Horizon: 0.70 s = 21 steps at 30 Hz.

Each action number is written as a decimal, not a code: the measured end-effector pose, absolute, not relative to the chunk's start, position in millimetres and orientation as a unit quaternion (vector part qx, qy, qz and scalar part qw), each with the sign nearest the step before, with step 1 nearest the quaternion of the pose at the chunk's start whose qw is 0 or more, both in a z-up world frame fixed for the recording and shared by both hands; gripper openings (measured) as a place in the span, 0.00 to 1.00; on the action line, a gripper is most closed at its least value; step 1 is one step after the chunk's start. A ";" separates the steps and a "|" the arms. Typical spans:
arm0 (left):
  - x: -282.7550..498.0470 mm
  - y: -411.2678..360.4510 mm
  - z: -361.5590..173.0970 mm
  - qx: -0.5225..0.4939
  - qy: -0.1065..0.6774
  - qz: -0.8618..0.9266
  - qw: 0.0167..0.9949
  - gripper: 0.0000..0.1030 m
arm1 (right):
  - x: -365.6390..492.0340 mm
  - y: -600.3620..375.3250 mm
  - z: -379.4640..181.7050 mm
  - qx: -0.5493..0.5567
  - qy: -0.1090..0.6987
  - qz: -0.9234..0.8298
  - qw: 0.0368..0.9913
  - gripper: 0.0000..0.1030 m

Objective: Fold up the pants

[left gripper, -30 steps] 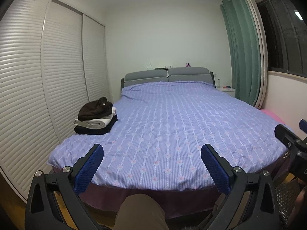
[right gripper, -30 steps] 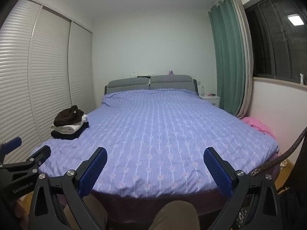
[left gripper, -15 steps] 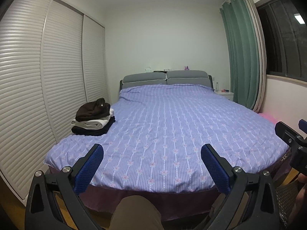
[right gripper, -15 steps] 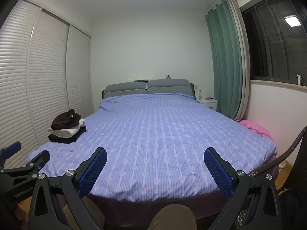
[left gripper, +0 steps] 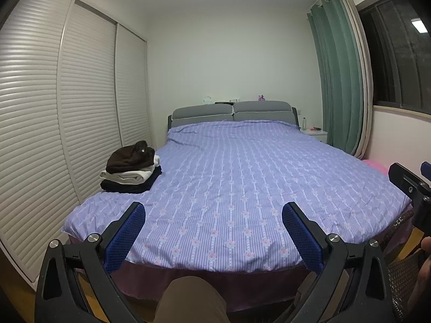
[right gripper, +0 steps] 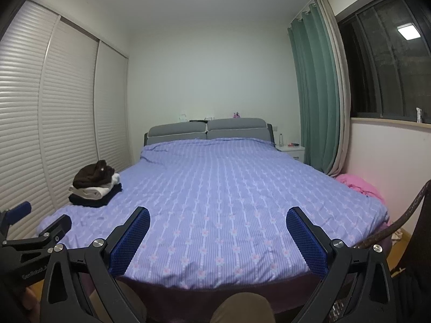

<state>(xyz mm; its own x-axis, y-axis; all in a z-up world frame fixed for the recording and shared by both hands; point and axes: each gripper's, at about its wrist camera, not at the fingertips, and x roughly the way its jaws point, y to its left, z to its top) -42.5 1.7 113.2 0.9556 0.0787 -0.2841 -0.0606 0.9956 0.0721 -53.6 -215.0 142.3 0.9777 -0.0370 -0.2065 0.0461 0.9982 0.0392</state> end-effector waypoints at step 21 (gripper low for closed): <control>-47.8 -2.5 115.5 0.038 0.138 0.033 0.989 1.00 | -57.5 -217.5 146.0 0.021 0.095 -0.018 0.995 0.99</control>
<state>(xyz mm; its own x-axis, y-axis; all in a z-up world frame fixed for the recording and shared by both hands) -47.8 -2.5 115.5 0.9596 0.0760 -0.2710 -0.0550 0.9949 0.0845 -57.5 -217.5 146.0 0.9814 -0.0320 -0.1893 0.0398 0.9985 0.0377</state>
